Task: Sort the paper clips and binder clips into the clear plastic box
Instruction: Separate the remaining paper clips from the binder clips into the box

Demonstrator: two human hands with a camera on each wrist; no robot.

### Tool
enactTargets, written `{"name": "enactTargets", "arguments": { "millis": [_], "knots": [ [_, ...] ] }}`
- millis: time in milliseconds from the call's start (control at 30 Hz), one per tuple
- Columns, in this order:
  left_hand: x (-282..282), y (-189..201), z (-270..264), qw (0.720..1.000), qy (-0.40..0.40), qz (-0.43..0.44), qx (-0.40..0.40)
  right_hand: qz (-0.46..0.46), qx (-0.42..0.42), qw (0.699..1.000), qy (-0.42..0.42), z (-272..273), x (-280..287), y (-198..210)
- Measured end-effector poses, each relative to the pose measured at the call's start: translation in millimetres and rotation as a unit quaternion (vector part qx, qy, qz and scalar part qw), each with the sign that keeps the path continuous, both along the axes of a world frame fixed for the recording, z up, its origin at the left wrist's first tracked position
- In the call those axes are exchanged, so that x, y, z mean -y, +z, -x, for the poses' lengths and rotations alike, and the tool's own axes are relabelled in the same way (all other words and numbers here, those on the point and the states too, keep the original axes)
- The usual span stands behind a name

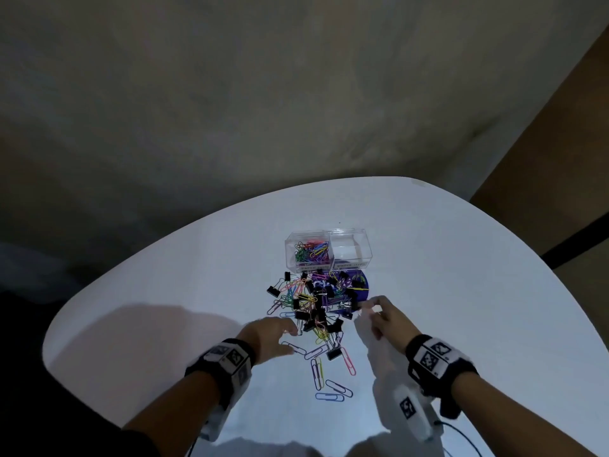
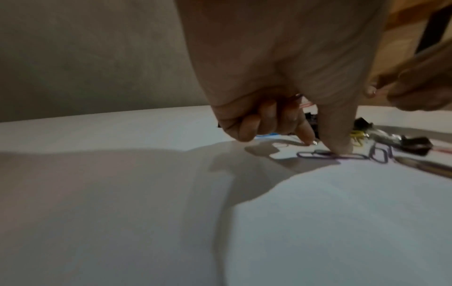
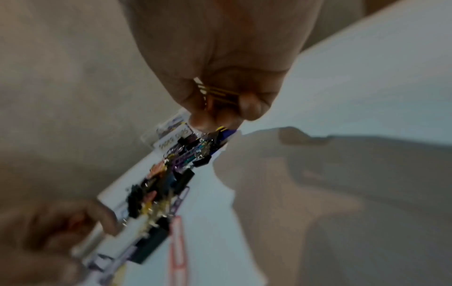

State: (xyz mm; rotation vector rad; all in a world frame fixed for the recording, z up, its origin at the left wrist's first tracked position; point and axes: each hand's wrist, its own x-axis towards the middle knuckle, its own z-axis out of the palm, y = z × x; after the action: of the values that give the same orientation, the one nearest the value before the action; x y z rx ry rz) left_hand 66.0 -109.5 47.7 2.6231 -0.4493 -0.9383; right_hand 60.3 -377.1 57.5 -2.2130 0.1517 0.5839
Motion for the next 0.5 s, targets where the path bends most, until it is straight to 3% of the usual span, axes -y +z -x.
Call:
{"name": "enactTargets", "arguments": {
  "millis": [67,133,233,367,500],
  "knots": [
    [4,-1,4,0.999,-0.019,-0.007,0.027,-0.086,-0.043,0.991,-0.094,11,0,0],
    [9,-2,6,0.998,-0.033,-0.017,0.042,-0.077,-0.065,0.989,-0.104,20,-6,1],
    [16,-4,8,0.998,-0.026,-0.023,0.044,0.032,-0.067,0.997,-0.016,33,-17,-1],
    [16,-5,14,0.999,0.004,0.026,0.038,0.146,-0.079,0.98,0.113,57,-43,-8],
    [17,-6,21,0.997,0.033,0.062,0.019,0.182,-0.071,0.973,0.122,54,-60,-11]
  ]
}}
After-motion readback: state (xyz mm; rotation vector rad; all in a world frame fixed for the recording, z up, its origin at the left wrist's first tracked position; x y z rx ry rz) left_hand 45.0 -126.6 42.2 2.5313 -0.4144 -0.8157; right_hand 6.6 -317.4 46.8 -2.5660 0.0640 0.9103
